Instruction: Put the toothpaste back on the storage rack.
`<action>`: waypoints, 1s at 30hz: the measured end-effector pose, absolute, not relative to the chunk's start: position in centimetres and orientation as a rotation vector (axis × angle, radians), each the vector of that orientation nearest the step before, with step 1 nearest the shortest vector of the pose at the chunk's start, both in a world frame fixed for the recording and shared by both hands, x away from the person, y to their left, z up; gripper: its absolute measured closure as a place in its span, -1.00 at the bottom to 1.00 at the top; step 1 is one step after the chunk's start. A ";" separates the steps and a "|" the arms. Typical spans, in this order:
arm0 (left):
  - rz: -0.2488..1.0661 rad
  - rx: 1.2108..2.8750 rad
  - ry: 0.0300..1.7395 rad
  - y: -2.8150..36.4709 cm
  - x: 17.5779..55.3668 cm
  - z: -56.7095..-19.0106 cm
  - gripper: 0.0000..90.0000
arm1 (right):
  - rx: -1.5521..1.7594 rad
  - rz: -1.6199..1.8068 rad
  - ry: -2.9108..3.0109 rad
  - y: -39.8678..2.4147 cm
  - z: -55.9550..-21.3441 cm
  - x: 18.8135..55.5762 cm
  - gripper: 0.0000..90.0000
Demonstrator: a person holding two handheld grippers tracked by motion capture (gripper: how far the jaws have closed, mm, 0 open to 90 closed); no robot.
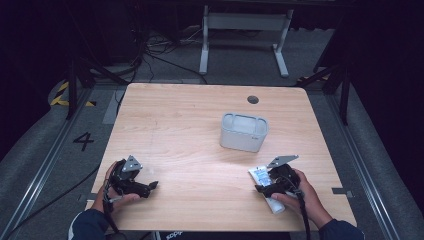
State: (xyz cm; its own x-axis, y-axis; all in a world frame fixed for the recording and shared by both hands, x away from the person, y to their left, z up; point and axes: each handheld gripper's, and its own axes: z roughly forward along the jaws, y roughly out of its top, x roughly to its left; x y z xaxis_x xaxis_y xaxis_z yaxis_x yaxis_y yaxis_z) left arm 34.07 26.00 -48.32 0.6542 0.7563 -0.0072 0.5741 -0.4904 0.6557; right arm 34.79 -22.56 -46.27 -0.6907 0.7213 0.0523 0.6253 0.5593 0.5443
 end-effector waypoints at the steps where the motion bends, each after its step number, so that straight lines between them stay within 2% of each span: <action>1: 0.374 2.238 1.027 26.0 34.1 -48.3 -0.99 | 1.139 0.799 2.611 -22.4 -46.3 34.9 -0.41; 6: 0.375 2.238 1.027 26.0 34.1 -48.3 -0.99 | 1.119 0.739 2.604 -21.7 -46.2 34.9 -0.35; 11: 0.375 2.239 1.027 26.0 34.1 -48.3 -0.99 | 1.112 0.710 2.633 -21.3 -45.9 34.8 -0.13; 30: 0.368 2.238 1.029 26.0 34.1 -48.3 -1.00 | 1.028 0.695 2.695 -21.2 -45.5 35.0 0.18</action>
State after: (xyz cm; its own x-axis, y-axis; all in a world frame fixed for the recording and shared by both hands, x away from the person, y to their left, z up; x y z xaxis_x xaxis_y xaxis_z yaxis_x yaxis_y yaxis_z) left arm 34.08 25.99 -48.33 0.6543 0.7561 -0.0117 0.5767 -0.4890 0.6544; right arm 35.01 -21.22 -45.53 -0.7467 0.6651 0.0033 0.5838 0.6530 0.4824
